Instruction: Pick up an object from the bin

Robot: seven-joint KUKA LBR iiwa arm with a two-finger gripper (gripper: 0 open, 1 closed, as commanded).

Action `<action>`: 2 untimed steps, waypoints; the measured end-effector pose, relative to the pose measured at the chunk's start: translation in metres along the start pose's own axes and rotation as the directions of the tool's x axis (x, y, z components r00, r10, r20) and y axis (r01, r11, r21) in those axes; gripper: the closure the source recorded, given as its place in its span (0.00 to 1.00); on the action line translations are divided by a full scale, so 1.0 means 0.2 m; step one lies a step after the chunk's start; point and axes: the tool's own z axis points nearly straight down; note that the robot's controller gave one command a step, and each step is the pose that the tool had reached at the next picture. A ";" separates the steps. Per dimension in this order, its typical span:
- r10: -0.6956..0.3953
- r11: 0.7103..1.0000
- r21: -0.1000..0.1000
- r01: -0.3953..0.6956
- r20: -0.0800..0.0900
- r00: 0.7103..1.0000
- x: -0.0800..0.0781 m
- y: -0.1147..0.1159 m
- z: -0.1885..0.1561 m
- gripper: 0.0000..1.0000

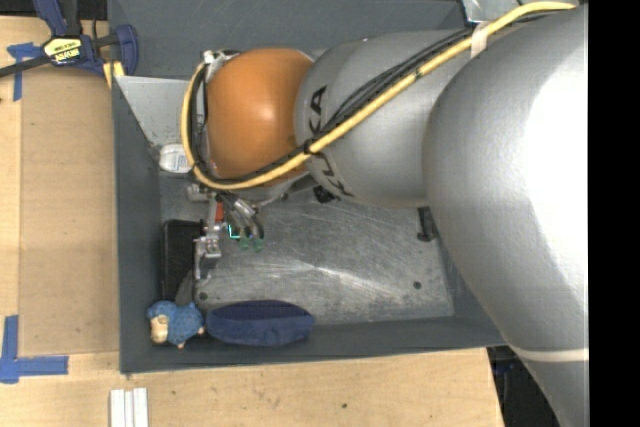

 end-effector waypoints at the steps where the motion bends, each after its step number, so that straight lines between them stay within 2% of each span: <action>1: -0.251 0.968 0.000 0.251 0.006 0.968 -0.39 -0.37 0.29 0.00; 2: -0.620 0.785 0.003 0.620 0.007 0.785 -0.40 -0.33 0.15 0.00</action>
Offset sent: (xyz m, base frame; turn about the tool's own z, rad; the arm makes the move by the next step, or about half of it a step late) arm 0.0741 -0.0724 -0.0623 -0.2572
